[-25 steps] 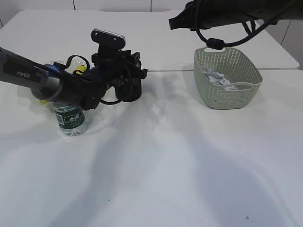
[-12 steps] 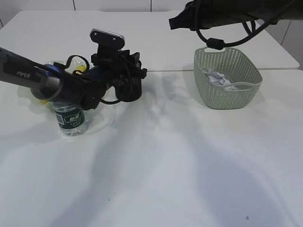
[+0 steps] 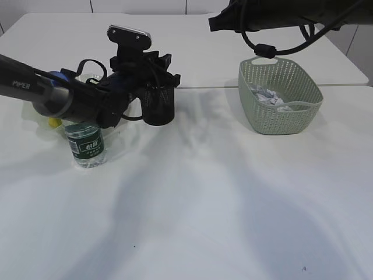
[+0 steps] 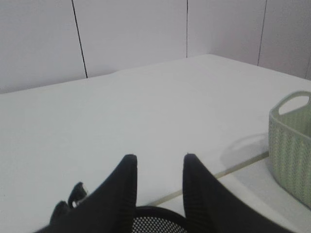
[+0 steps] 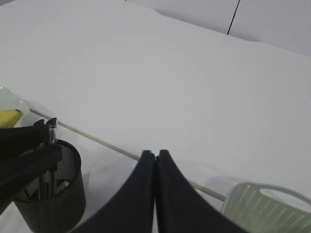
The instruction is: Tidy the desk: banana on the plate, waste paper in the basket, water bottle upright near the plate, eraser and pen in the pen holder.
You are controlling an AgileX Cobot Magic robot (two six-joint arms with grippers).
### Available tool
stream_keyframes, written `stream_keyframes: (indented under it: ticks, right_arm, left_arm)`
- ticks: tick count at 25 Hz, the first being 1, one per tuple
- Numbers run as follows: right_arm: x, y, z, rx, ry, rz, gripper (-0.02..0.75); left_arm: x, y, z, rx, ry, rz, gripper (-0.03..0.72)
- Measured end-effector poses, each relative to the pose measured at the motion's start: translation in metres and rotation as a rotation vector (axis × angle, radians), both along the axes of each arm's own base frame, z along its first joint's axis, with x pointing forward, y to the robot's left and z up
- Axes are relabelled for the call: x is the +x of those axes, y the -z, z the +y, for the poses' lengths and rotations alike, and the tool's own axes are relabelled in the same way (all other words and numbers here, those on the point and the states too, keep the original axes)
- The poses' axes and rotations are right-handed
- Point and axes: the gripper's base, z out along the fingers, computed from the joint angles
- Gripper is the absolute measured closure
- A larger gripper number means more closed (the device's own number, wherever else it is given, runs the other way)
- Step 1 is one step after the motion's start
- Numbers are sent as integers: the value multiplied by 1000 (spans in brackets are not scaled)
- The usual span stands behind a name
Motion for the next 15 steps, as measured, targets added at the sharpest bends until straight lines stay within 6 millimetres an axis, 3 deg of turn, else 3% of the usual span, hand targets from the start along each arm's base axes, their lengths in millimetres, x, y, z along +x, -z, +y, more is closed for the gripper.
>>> stream_keyframes:
  ticks: [4,9,15]
  right_arm:
    - [2,-3,-1,7,16,-37,754]
    - [3,-5,-2,11,27,-58,754]
    - [4,-7,-3,5,32,-81,754]
  left_arm:
    - [1,-13,4,-12,-10,-23,468]
    - [3,-27,12,-19,-27,-31,532]
    - [3,-58,26,-22,-50,-58,592]
